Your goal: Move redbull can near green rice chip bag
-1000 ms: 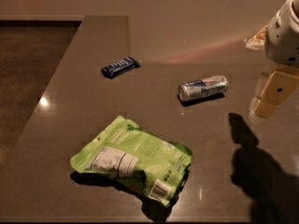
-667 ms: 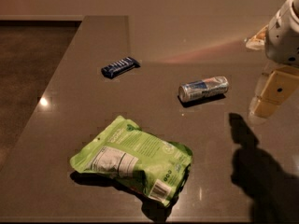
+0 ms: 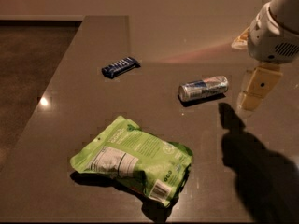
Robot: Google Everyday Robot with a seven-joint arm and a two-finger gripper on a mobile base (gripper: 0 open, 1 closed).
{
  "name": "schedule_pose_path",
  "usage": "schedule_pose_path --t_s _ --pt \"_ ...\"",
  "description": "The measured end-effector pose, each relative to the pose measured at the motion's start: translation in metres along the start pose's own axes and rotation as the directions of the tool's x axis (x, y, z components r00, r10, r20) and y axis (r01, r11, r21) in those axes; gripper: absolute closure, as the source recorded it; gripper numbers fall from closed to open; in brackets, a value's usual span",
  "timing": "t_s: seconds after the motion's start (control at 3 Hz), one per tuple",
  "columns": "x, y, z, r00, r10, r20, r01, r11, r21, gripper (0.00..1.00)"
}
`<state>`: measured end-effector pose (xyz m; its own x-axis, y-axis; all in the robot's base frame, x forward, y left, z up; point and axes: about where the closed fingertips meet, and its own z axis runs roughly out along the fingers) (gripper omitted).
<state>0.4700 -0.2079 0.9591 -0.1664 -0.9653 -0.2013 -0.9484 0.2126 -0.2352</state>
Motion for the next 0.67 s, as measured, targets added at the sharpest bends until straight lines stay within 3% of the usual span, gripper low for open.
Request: schedule_pose_path --t_s 0.67 --pt "0.013 -0.031 0.059 0.999 -0.042 -0.012 0.042 0.9977 -0.054 0.00"
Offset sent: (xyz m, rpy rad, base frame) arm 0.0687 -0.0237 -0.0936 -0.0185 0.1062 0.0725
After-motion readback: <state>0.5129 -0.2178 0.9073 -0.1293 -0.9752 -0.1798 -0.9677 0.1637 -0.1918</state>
